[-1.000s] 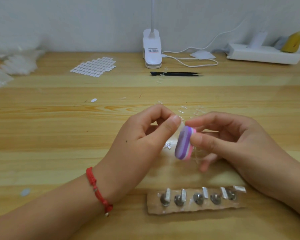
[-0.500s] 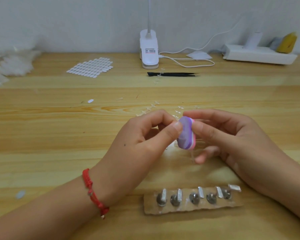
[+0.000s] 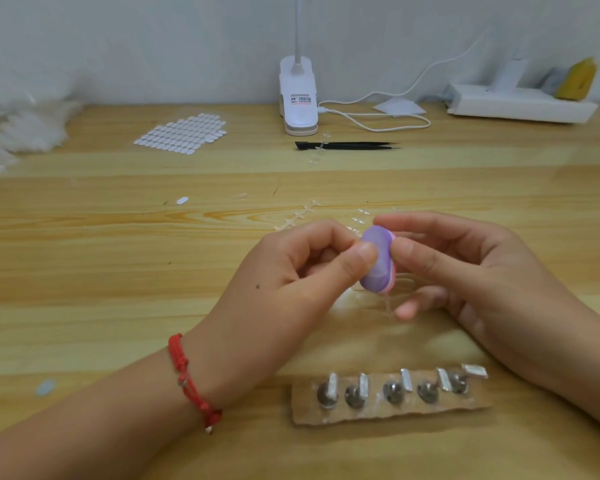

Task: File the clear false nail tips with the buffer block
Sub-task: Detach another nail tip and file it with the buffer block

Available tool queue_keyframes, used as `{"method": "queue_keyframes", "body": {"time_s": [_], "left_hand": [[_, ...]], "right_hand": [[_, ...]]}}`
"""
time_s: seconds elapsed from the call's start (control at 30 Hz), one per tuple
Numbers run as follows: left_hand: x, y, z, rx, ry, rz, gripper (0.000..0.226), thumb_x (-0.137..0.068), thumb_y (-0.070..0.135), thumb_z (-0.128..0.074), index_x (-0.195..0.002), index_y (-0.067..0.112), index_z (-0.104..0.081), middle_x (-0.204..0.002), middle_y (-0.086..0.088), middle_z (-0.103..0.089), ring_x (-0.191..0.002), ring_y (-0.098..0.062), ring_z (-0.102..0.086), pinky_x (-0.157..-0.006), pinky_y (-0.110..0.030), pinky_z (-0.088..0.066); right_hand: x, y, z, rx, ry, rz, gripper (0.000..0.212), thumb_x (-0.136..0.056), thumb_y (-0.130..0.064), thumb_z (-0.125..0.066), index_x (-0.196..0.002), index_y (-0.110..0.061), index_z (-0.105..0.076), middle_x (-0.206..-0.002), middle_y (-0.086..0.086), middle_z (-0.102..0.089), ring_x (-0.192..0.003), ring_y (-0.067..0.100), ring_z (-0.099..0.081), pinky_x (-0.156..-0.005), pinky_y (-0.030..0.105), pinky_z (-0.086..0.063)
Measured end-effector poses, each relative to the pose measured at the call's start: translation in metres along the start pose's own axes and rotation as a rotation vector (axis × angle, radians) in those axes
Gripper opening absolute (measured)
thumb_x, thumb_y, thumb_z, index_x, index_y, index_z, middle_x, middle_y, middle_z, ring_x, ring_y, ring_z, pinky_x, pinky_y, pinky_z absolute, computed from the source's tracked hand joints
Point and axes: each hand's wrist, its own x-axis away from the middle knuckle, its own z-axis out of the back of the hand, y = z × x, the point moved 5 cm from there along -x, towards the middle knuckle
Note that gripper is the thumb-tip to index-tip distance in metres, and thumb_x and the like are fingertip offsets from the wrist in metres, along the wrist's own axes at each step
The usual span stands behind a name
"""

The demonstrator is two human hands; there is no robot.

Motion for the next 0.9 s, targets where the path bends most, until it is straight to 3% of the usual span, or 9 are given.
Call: {"method": "queue_keyframes", "body": {"time_s": [0.07, 0.17, 0.23, 0.3, 0.43, 0.53, 0.6, 0.73, 0.9], "left_hand": [[-0.0003, 0.0004, 0.0007, 0.023, 0.008, -0.002, 0.023, -0.085, 0.033, -0.061, -0.073, 0.015, -0.066, -0.061, -0.022, -0.048, -0.050, -0.009, -0.030, -0.048, -0.014, -0.027], [-0.0015, -0.0013, 0.0069, 0.075, 0.107, 0.013, 0.023, -0.080, 0.037, -0.065, -0.070, 0.016, -0.065, -0.053, -0.005, -0.033, -0.047, -0.006, -0.027, -0.045, -0.010, -0.027], [-0.0016, -0.0012, 0.0039, 0.047, 0.083, 0.012, 0.023, -0.081, 0.035, -0.066, -0.071, 0.015, -0.066, -0.057, -0.018, -0.032, -0.049, -0.007, -0.027, -0.046, -0.011, -0.027], [-0.0012, -0.0005, 0.0016, 0.030, 0.056, 0.009, 0.023, -0.082, 0.033, -0.066, -0.072, 0.013, -0.066, -0.058, -0.022, -0.033, -0.050, -0.008, -0.027, -0.046, -0.012, -0.026], [-0.0023, 0.0000, 0.0062, 0.081, 0.117, 0.031, 0.022, -0.076, 0.036, -0.061, -0.069, 0.016, -0.065, -0.050, -0.001, -0.032, -0.045, -0.004, -0.027, -0.044, -0.010, -0.026], [-0.0018, 0.0007, 0.0035, 0.051, 0.075, 0.023, 0.022, -0.081, 0.034, -0.068, -0.068, 0.016, -0.066, -0.058, -0.023, -0.031, -0.046, -0.005, -0.026, -0.045, -0.009, -0.027], [-0.0011, 0.0011, 0.0049, 0.057, 0.102, 0.028, 0.023, -0.079, 0.035, -0.069, -0.066, 0.016, -0.065, -0.058, -0.023, -0.028, -0.047, -0.007, -0.024, -0.044, -0.009, -0.026], [-0.0021, 0.0012, 0.0077, 0.095, 0.140, 0.055, 0.023, -0.071, 0.038, -0.062, -0.062, 0.017, -0.064, -0.054, -0.007, -0.027, -0.046, -0.007, -0.022, -0.043, -0.010, -0.024], [-0.0012, 0.0030, 0.0050, 0.079, 0.105, 0.055, 0.022, -0.073, 0.035, -0.062, -0.065, 0.015, -0.065, -0.059, -0.028, -0.032, -0.049, -0.010, -0.023, -0.044, -0.013, -0.024]], "right_hand": [[0.0001, -0.0011, -0.0023, 0.014, -0.033, -0.013, 0.027, -0.066, -0.030, -0.073, -0.092, -0.027, -0.079, -0.088, 0.004, -0.076, -0.073, 0.012, -0.072, -0.051, 0.020, -0.054], [0.0005, -0.0015, -0.0045, 0.046, -0.068, -0.018, 0.027, -0.066, -0.025, -0.079, -0.093, -0.024, -0.079, -0.088, 0.005, -0.076, -0.071, 0.011, -0.071, -0.051, 0.021, -0.054], [0.0000, -0.0009, -0.0013, 0.002, -0.013, -0.008, 0.026, -0.066, -0.025, -0.079, -0.091, -0.024, -0.079, -0.088, 0.005, -0.076, -0.072, 0.012, -0.072, -0.051, 0.020, -0.054], [-0.0004, -0.0009, 0.0006, -0.031, 0.021, -0.012, 0.027, -0.064, -0.027, -0.076, -0.090, -0.024, -0.080, -0.086, 0.005, -0.076, -0.072, 0.012, -0.072, -0.050, 0.020, -0.054], [0.0001, -0.0021, -0.0047, 0.039, -0.052, -0.018, 0.028, -0.064, -0.021, -0.084, -0.091, -0.024, -0.079, -0.087, 0.005, -0.076, -0.072, 0.012, -0.072, -0.051, 0.020, -0.054], [-0.0007, -0.0015, -0.0007, -0.029, 0.016, -0.002, 0.026, -0.063, -0.027, -0.076, -0.088, -0.024, -0.080, -0.085, 0.005, -0.076, -0.073, 0.013, -0.072, -0.050, 0.020, -0.054], [-0.0009, -0.0019, -0.0012, -0.036, 0.005, -0.012, 0.026, -0.062, -0.028, -0.074, -0.087, -0.024, -0.080, -0.082, 0.005, -0.076, -0.070, 0.012, -0.072, -0.050, 0.019, -0.054], [0.0000, -0.0021, -0.0040, -0.006, -0.042, -0.017, 0.025, -0.061, -0.028, -0.075, -0.086, -0.025, -0.080, -0.080, 0.005, -0.075, -0.068, 0.013, -0.072, -0.051, 0.019, -0.054], [-0.0010, -0.0013, -0.0015, -0.072, 0.007, -0.017, 0.027, -0.061, -0.026, -0.074, -0.087, -0.024, -0.080, -0.083, 0.006, -0.076, -0.072, 0.013, -0.073, -0.051, 0.019, -0.054]]}}
